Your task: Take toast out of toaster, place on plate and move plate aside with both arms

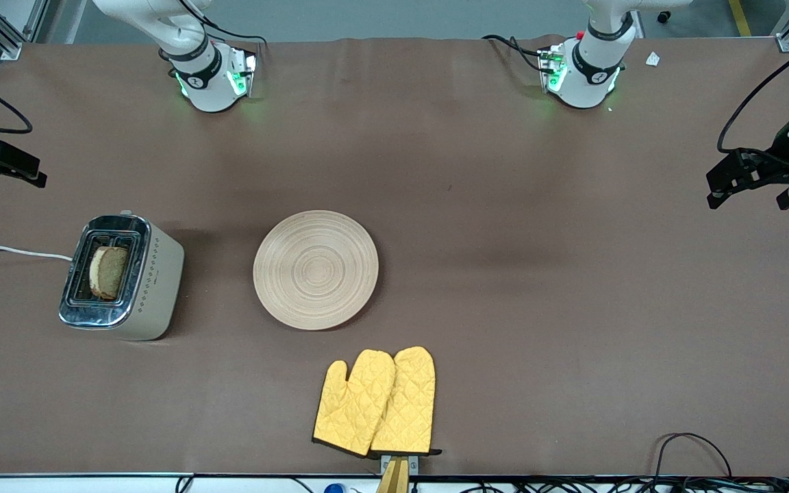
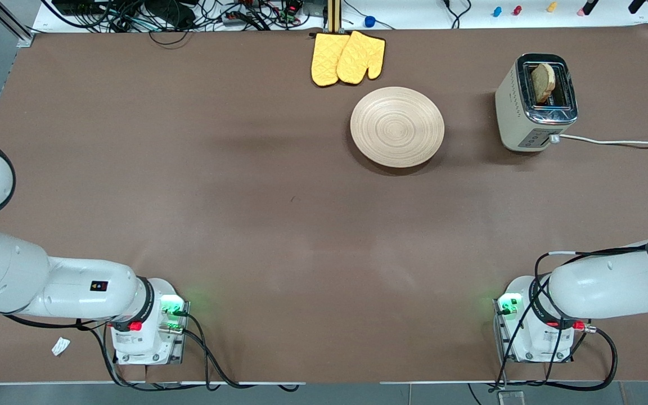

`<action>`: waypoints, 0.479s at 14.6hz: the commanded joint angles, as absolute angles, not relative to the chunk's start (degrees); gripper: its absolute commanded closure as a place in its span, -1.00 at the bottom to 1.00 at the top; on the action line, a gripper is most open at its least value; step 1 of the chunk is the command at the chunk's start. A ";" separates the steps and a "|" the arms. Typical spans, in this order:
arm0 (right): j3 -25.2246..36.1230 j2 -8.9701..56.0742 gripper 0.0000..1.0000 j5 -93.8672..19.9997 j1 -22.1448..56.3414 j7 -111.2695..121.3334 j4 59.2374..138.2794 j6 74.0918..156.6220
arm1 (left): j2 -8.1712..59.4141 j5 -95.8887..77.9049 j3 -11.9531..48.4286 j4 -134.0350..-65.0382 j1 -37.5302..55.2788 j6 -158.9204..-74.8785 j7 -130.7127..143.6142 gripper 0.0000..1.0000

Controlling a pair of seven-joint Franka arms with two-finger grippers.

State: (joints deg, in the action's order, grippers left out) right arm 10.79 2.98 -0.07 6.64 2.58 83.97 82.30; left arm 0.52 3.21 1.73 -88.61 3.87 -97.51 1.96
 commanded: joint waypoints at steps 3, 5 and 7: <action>10.46 1.49 -1.00 -4.48 5.71 2.99 85.43 82.18 | 0.79 3.34 1.85 -87.45 3.61 -96.42 1.50 -1.00; 10.46 1.49 -1.00 -4.40 5.71 3.16 85.25 82.09 | 0.79 3.34 1.85 -87.36 3.69 -96.42 1.49 -1.00; 10.55 1.49 -1.00 -3.87 5.71 3.25 85.25 82.35 | 0.79 3.16 1.93 -87.36 4.04 -95.72 1.49 -1.00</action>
State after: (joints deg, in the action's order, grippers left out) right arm 10.94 2.98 -3.18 6.63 2.58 83.97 82.19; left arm 0.52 3.21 1.76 -88.61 3.90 -97.41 1.93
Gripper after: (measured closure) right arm 0.000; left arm 0.000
